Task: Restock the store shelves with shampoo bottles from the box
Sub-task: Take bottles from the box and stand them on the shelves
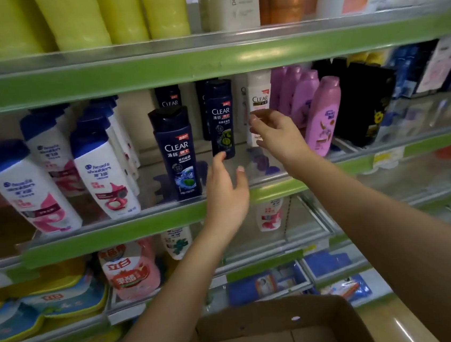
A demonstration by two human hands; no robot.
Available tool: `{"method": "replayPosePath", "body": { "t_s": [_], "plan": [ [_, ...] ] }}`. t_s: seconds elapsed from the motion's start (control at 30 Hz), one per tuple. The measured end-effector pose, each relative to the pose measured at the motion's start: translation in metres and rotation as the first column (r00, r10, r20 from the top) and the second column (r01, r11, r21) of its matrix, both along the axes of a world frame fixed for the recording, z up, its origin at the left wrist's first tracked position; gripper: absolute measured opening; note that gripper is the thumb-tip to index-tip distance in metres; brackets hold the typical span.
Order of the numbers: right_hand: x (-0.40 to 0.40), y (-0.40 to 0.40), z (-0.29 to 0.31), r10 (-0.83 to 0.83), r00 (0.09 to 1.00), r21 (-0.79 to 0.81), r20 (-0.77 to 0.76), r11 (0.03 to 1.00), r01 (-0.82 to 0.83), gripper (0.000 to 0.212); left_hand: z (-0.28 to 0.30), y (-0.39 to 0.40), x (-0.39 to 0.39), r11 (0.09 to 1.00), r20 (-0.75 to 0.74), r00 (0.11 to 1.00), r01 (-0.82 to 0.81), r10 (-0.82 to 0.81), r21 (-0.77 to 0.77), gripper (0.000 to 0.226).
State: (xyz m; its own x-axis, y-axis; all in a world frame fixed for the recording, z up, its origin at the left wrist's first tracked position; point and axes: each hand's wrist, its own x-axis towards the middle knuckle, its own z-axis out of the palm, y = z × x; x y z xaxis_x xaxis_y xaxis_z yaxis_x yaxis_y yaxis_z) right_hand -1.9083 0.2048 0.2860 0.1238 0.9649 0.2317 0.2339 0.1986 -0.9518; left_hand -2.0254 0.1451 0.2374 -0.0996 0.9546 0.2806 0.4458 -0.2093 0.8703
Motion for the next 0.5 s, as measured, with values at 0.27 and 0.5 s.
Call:
{"method": "replayPosePath", "body": {
  "t_s": [0.27,0.5],
  "plan": [
    [-0.01,0.066,0.011,0.115,0.991,0.053,-0.071,0.992,-0.111,0.034,0.006,0.083,0.009,0.982,0.052,0.982,-0.181,0.183,-0.045,0.046],
    [-0.016,0.091,0.002,0.226,0.973,0.095,-0.048,0.971,-0.221,0.037,-0.005,0.114,0.005,0.971,0.08,0.983,-0.146,0.163,-0.189,0.06]
  ]
}}
